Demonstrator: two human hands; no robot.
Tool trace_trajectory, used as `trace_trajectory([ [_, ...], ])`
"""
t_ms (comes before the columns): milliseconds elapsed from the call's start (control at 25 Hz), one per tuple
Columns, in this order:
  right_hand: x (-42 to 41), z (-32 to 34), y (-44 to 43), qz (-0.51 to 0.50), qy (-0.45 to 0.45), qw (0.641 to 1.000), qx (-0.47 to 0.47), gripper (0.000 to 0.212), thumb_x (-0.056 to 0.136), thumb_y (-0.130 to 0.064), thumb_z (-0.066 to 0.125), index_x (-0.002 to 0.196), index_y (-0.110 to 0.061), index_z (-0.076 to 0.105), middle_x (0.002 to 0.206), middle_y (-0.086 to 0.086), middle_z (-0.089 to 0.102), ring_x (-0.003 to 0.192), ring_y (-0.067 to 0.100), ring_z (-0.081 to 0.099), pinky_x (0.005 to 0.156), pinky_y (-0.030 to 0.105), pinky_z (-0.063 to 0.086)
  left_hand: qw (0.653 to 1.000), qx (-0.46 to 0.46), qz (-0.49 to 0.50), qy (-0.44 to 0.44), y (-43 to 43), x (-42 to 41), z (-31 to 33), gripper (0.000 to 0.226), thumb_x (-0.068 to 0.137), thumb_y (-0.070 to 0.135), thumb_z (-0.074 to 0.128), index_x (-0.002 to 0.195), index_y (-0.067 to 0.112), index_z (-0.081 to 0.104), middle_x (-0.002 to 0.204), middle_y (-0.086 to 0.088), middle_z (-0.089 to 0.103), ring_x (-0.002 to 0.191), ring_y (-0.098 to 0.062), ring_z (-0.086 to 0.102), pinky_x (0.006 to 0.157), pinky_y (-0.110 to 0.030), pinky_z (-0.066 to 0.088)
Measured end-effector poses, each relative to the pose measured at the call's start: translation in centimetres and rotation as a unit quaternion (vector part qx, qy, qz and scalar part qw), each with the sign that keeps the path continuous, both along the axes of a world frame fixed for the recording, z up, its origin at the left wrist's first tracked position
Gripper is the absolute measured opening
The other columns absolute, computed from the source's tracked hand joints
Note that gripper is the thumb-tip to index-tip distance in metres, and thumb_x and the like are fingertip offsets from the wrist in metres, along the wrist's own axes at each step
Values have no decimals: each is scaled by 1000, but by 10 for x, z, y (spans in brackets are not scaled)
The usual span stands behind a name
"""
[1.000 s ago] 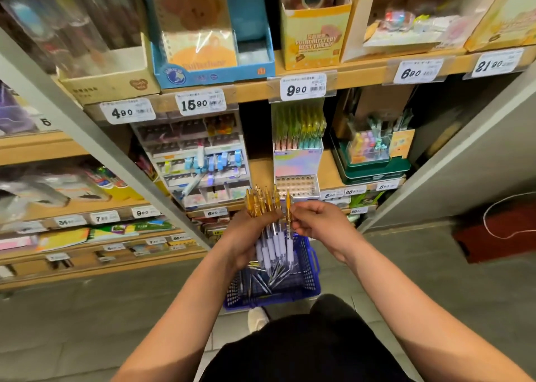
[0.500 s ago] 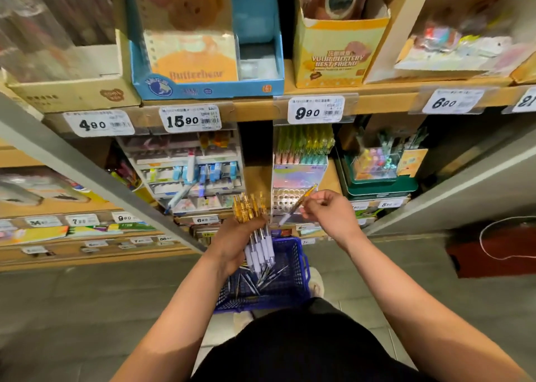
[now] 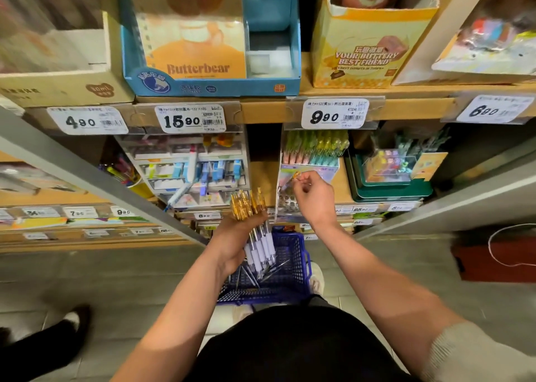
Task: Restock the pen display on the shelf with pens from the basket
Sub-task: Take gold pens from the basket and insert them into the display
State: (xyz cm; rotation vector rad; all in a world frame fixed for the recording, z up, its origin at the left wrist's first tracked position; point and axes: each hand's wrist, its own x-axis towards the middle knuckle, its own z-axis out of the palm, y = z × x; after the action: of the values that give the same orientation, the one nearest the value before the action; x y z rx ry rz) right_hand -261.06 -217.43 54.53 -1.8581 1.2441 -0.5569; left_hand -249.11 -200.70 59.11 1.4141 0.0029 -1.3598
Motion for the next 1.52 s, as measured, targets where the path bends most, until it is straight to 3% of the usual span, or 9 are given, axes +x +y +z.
trace_trajectory([
  [280, 16, -22, -7, 51, 120, 991, -3, 6, 99, -19, 60, 101, -19, 66, 83, -6, 74, 67, 6, 69, 61, 22, 57, 1000, 2, 11, 2, -3, 6, 0, 44, 83, 17, 81, 124, 9, 67, 119, -5, 75, 123, -24, 63, 118, -47, 36],
  [480, 27, -25, -6, 72, 215, 973, -44, 12, 99, -17, 59, 93, -19, 69, 69, -3, 66, 54, 10, 60, 43, 18, 39, 1000, -2, 8, -5, -3, 6, 4, 39, 87, 14, 78, 124, 7, 68, 118, -6, 76, 119, -22, 65, 117, -45, 38],
  [640, 34, -21, -6, 84, 249, 964, -48, 18, 100, -17, 55, 90, -16, 70, 74, 3, 71, 61, 20, 68, 59, 36, 60, 1000, -1, 7, -10, -5, 3, 9, 38, 87, 14, 78, 124, 6, 68, 117, -7, 76, 116, -23, 68, 114, -44, 42],
  [800, 35, -22, -6, 82, 275, 958, -19, 18, 99, -13, 55, 92, -17, 72, 83, 7, 74, 71, 25, 71, 69, 41, 62, 1000, 1, 5, -19, -5, 4, 11, 37, 86, 15, 78, 121, 7, 69, 113, -6, 77, 115, -23, 68, 113, -44, 43],
  [960, 26, -6, -7, 61, 225, 969, 81, 20, 101, -26, 60, 109, -19, 77, 108, 0, 76, 82, 11, 68, 76, 18, 54, 999, -1, 0, -32, -7, 3, 12, 39, 83, 16, 81, 120, 10, 70, 112, -4, 78, 116, -21, 67, 114, -43, 41],
  [1040, 16, 13, 4, 81, 118, 977, 161, 29, 98, -41, 63, 92, -17, 77, 103, -8, 77, 85, 3, 65, 71, 8, 47, 999, 4, -7, -51, -9, 2, 11, 35, 84, 16, 80, 118, 12, 72, 112, -1, 78, 115, -17, 68, 114, -40, 41],
  [1160, 3, 41, 22, 124, -10, 948, 293, 35, 88, -55, 70, 97, -22, 74, 87, -11, 77, 76, 2, 70, 72, 19, 57, 997, 17, -19, -74, -14, -3, 8, 32, 87, 15, 79, 118, 13, 72, 110, 0, 78, 111, -17, 69, 112, -40, 43],
  [1360, 1, 48, 25, 116, 1, 950, 289, 20, 90, -32, 75, 103, -17, 74, 79, -5, 75, 64, 1, 69, 60, 13, 53, 992, 31, -63, -107, -23, -10, 4, 20, 85, 15, 79, 105, 19, 76, 103, 2, 80, 107, -16, 71, 106, -38, 47],
  [1520, -8, 49, 4, 37, -69, 970, 230, 5, 95, -18, 70, 98, -22, 71, 82, -1, 76, 69, 6, 70, 75, 22, 60, 993, 54, -39, -100, -28, -6, 1, 18, 84, -3, 73, 98, 10, 75, 105, -13, 78, 104, -30, 70, 103, -46, 51],
])
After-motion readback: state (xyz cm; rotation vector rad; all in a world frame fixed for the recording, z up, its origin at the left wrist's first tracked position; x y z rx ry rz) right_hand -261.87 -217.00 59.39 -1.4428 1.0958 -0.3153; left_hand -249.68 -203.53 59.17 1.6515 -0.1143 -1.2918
